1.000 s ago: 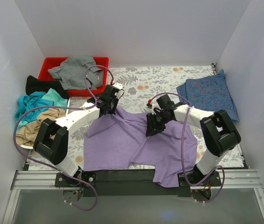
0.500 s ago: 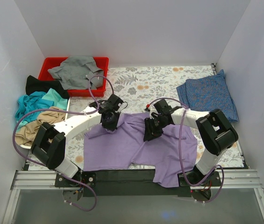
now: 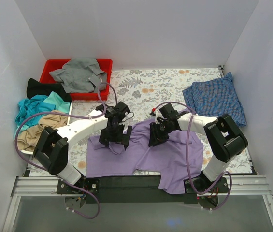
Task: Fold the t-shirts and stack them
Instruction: Fold the tshirt
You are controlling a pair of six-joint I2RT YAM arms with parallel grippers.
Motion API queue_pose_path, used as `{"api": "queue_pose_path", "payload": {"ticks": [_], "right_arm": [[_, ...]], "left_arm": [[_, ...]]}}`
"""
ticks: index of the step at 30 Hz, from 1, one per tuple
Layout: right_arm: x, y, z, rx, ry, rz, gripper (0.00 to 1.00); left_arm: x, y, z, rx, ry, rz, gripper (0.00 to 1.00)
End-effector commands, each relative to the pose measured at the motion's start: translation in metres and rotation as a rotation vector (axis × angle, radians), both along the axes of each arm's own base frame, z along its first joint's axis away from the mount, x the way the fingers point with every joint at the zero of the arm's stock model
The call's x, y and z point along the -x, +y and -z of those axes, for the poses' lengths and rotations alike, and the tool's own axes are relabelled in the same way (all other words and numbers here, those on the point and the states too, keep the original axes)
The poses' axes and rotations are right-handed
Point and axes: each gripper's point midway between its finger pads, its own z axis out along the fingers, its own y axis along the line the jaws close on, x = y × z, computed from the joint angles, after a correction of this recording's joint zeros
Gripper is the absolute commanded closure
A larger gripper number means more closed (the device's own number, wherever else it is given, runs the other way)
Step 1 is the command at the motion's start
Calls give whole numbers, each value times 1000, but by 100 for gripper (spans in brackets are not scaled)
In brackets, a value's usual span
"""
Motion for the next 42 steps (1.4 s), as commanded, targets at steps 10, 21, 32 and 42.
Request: {"api": "queue_pose_path", "payload": {"ticks": [10,21,32,42], "right_arm": [[-34,-19,-25,159,-171,27,55],[-33,-23,-20,183,-169,28,55],[-28,-26,-13,194,-148,24,55],[-28,-27,-12,199,-150,21,55]], "left_arm": [[-91,23,-18,-227,-376,-87,4],[-96,25,24,-272,-351,-173,5],[-126,28,-16,-139,-466,-310,5],[-124,25,10,-120,-398,-321,47]]}}
